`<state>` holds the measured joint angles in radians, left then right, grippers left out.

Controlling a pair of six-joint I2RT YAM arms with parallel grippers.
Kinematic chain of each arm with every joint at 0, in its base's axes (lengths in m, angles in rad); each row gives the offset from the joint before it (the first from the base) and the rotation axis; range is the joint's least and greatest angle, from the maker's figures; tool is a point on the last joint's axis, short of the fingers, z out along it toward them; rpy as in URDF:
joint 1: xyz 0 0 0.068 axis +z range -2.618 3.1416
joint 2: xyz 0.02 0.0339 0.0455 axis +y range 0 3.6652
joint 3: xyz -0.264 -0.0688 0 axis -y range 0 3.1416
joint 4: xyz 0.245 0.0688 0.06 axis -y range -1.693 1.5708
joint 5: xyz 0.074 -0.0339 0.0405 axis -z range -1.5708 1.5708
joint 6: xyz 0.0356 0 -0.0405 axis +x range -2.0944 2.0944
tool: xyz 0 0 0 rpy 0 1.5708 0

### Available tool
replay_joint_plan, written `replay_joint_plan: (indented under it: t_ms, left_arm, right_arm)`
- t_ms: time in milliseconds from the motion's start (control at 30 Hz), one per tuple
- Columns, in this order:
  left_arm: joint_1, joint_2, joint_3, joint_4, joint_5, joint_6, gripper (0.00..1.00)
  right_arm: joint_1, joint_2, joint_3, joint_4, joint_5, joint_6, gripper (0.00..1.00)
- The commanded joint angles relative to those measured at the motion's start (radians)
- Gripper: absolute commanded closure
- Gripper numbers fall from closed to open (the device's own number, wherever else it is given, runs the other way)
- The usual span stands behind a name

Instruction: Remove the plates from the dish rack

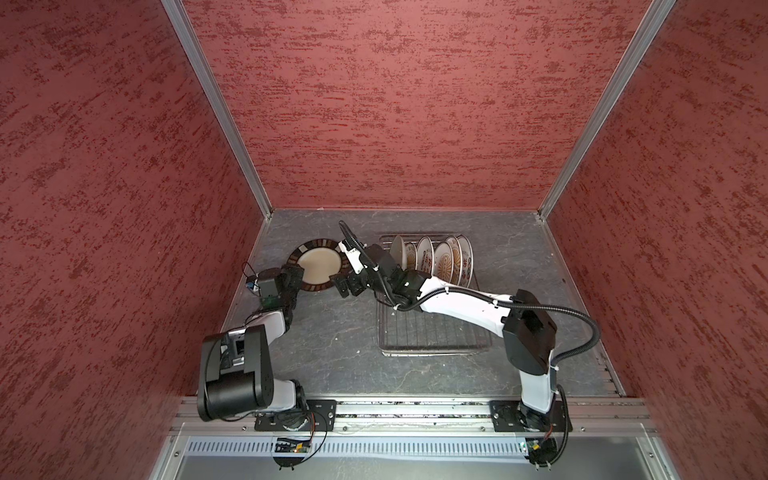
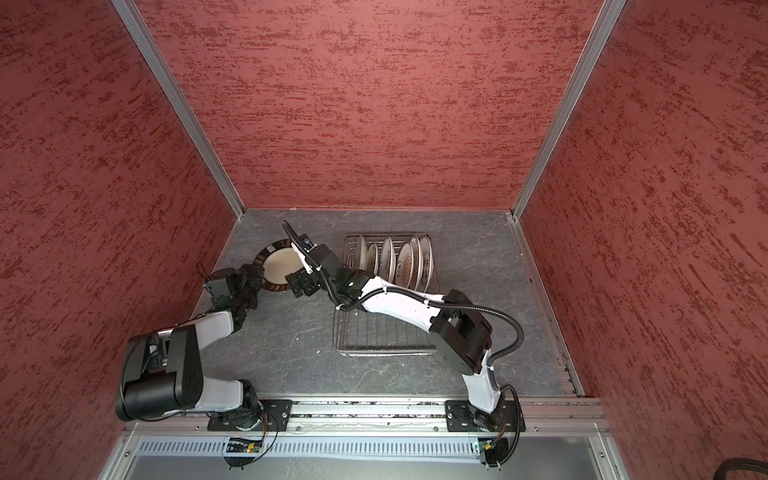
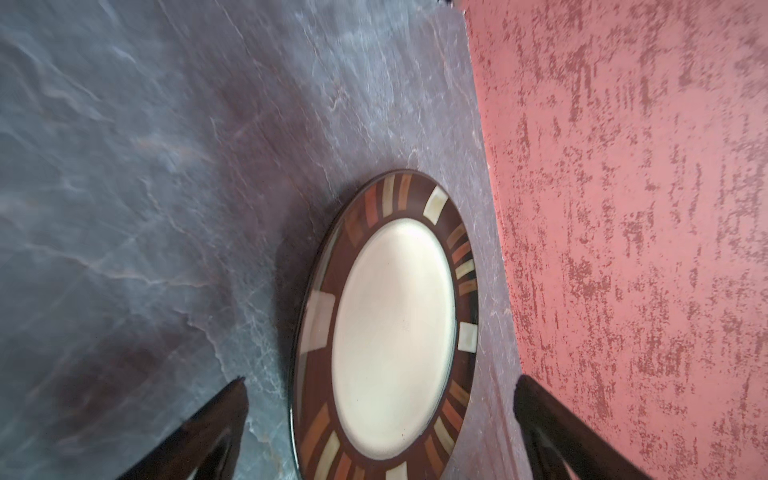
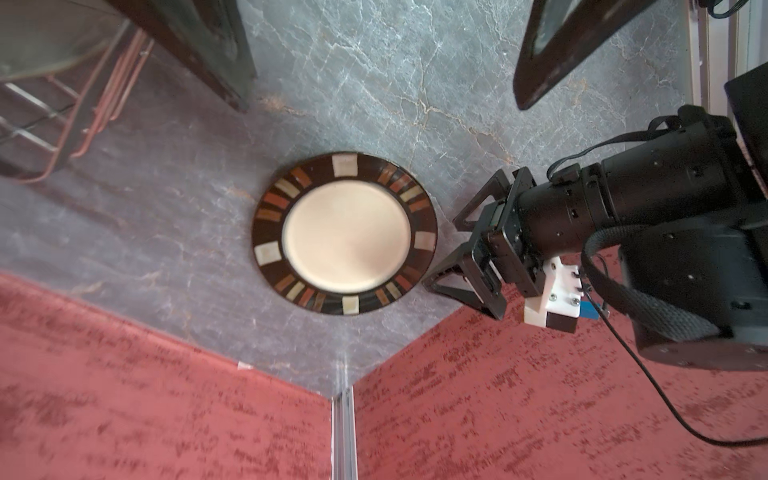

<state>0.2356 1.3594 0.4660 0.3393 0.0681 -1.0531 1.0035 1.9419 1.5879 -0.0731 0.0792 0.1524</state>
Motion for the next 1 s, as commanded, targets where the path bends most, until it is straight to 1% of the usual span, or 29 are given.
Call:
replay_joint_plan:
  t_ms: [0, 133, 333, 500, 533, 567, 667, 800, 967]
  left_arm:
    - [0.003, -0.080, -0.039, -0.078, -0.061, 0.022, 0.01]
    - [0.003, -0.213, -0.065, -0.157, -0.080, 0.025, 0.00]
    - [-0.002, -0.382, -0.066, -0.270, -0.042, 0.057, 0.00]
    - [-0.014, -0.500, -0.085, -0.320, -0.007, 0.059, 0.00]
    - [-0.023, -0.521, -0.087, -0.320, 0.003, 0.070, 0.00]
    - [-0.039, -0.540, -0.087, -0.318, 0.008, 0.087, 0.01]
    - [-0.125, -0.578, -0.063, -0.322, -0.006, 0.164, 0.01]
    - [-0.288, -0.603, -0.016, -0.336, -0.054, 0.275, 0.00]
    - [-0.448, -0.646, -0.003, -0.303, -0.055, 0.363, 0.01]
  right_arm:
    - [0.009, -0.067, 0.004, -0.012, 0.084, -0.069, 0.01]
    - [0.009, -0.152, -0.062, 0.010, 0.125, -0.077, 0.01]
    - [0.009, -0.321, -0.197, 0.016, 0.248, -0.085, 0.01]
    - [0.005, -0.483, -0.332, 0.039, 0.310, -0.085, 0.01]
    - [0.002, -0.534, -0.357, 0.042, 0.323, -0.083, 0.01]
    - [-0.002, -0.561, -0.376, 0.042, 0.338, -0.085, 0.01]
    - [-0.025, -0.642, -0.433, 0.026, 0.367, -0.081, 0.01]
    - [-0.083, -0.759, -0.521, 0.022, 0.324, -0.037, 0.01]
    - [-0.128, -0.854, -0.593, 0.016, 0.288, -0.002, 0.01]
